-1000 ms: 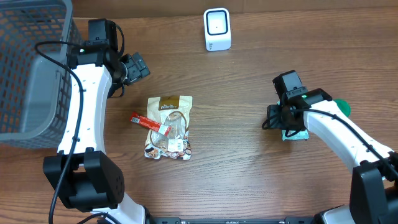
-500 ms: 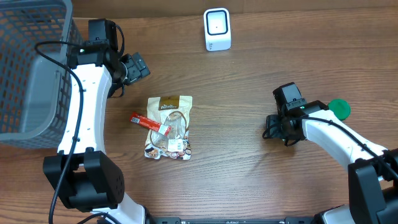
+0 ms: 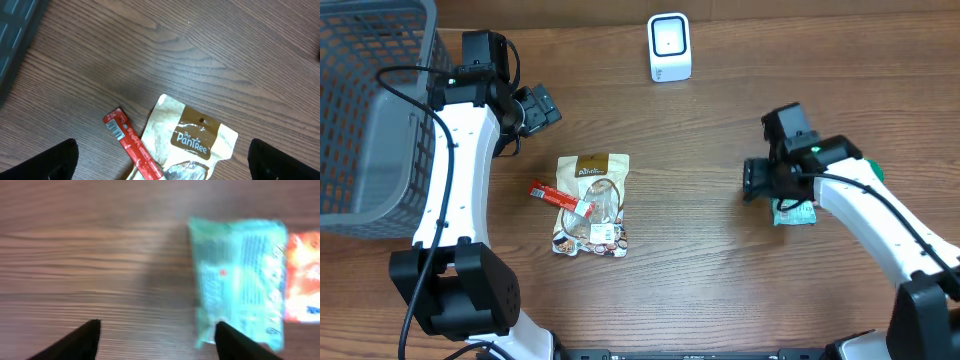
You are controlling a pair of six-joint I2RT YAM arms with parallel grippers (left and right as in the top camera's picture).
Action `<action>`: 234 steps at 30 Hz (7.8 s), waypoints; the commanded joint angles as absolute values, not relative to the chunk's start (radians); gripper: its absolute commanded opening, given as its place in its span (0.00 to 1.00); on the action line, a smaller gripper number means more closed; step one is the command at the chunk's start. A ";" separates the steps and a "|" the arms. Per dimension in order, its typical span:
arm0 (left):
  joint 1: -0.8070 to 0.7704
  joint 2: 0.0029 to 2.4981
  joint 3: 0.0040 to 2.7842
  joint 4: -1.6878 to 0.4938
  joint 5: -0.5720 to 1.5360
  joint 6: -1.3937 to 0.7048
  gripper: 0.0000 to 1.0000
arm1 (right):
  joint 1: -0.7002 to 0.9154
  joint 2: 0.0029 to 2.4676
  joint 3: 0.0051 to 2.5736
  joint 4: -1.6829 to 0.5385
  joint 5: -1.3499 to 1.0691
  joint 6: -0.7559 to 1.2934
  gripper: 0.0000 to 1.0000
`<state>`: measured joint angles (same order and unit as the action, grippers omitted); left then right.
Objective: Scan the item barcode
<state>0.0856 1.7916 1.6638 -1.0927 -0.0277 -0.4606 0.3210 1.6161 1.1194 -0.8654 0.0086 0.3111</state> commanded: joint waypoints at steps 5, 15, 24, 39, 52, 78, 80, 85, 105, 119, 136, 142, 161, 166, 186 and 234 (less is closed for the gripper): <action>0.085 1.785 1.676 -1.092 -0.033 -0.448 1.00 | 0.319 1.594 1.146 -0.807 -0.355 0.310 1.00; 0.085 1.785 1.676 -1.092 -0.033 -0.448 1.00 | 0.337 1.596 1.126 -0.733 -0.503 0.373 1.00; 0.085 1.785 1.676 -1.092 -0.033 -0.448 1.00 | 0.537 1.618 1.111 -0.572 -0.448 0.375 1.00; 0.084 1.785 1.676 -1.092 -0.032 -0.449 1.00 | 0.745 1.689 1.111 -0.480 -0.235 0.374 1.00; 0.084 1.795 1.651 -1.266 0.154 -0.463 0.66 | 0.745 1.689 1.111 -0.429 -0.198 0.370 1.00; 0.086 1.795 1.190 -0.884 0.041 -0.683 0.88 | 0.745 1.689 1.111 -0.419 -0.176 0.370 1.00; 0.086 1.795 1.190 -0.873 0.033 -0.708 0.85 | 0.745 1.689 1.111 -0.419 -0.176 0.370 1.00; 0.086 1.795 1.189 -0.873 -0.011 -0.779 0.81 | 0.745 1.689 1.111 -0.416 -0.176 0.370 1.00; 0.085 1.811 1.098 -0.799 -0.010 -0.835 0.53 | 0.745 1.689 1.111 -0.413 -0.176 0.370 1.00; 0.085 1.811 0.984 -0.672 -0.005 -0.850 0.15 | 0.745 1.689 1.111 -0.411 -0.176 0.370 1.00; 0.086 1.797 1.189 -0.868 -0.060 -0.788 0.04 | 0.745 1.689 1.111 -0.408 -0.176 0.370 1.00; 0.081 1.796 1.367 -1.061 -0.099 -0.736 0.04 | 0.745 1.689 1.111 -0.408 -0.176 0.371 1.00; -0.235 1.799 1.341 -1.036 0.123 -0.702 0.04 | 0.434 1.689 1.111 -0.670 -0.176 0.472 1.00; -0.370 1.807 1.305 -0.957 0.109 -0.767 0.04 | 0.363 1.689 1.111 -0.718 -0.175 0.471 1.00; -0.627 1.829 1.263 -0.769 -0.045 -0.913 0.04 | 0.353 1.689 1.111 -0.713 -0.176 0.472 1.00; -0.628 1.958 1.263 -0.724 -0.026 -0.913 0.22 | 0.353 1.689 1.111 -0.713 -0.176 0.472 1.00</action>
<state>-0.6224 1.9465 1.2659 -0.7277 -0.0193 -0.9138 0.3538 1.6814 1.1175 -0.7181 -0.1764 0.4679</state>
